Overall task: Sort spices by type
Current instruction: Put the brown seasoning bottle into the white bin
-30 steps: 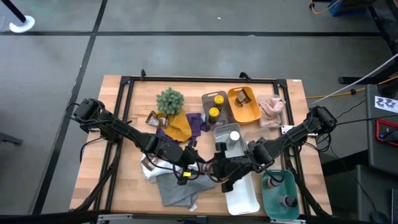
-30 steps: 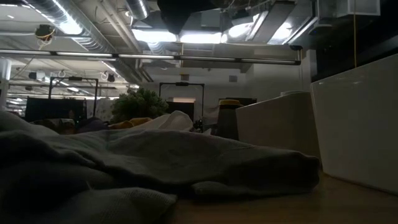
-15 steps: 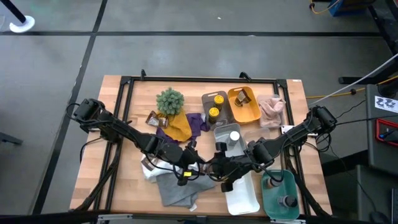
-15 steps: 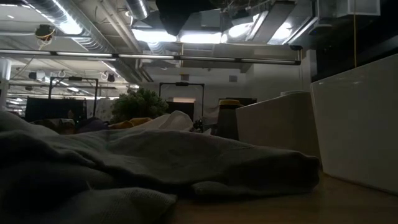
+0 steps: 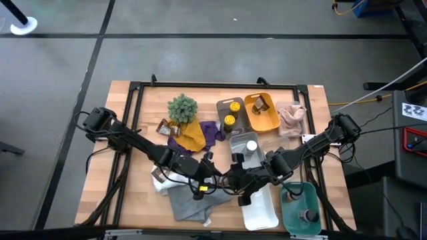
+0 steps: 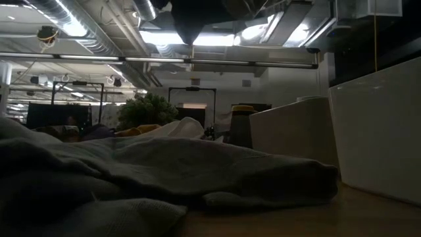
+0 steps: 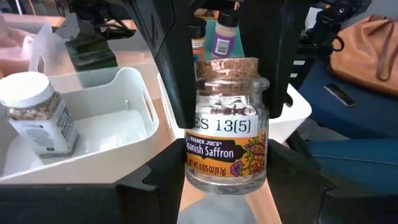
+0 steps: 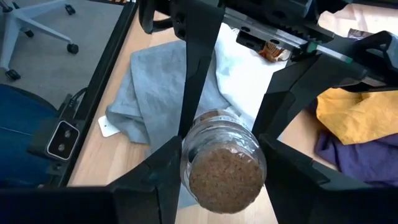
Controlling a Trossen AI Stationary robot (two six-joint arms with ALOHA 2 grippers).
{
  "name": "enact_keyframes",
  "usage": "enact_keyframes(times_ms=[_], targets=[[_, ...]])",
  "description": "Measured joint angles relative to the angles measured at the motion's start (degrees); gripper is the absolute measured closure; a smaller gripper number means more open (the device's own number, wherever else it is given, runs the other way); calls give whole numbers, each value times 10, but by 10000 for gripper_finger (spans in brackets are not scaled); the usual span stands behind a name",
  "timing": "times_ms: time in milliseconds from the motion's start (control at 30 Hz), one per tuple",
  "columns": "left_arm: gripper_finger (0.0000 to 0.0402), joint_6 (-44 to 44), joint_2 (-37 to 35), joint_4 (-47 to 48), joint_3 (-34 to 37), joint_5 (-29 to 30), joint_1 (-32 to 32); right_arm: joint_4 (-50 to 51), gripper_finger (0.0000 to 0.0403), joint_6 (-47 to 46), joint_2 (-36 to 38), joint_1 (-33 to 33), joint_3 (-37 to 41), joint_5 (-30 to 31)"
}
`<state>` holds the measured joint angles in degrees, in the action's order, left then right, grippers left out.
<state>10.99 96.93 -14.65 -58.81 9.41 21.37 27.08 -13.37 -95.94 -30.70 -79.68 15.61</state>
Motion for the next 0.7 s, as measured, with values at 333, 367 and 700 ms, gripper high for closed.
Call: enact_keyframes(times_ms=[333, 367, 700], targets=[[219, -4, 2, -19, 2, 0, 0, 2, 219, -2, 1, -1, -1, 1], [219, 2, 2, -20, 2, 0, 0, 1, 219, -2, 1, -1, -1, 0], [219, -9, 2, -20, 2, 3, 0, 2, 219, 1, 1, -1, -1, 0]])
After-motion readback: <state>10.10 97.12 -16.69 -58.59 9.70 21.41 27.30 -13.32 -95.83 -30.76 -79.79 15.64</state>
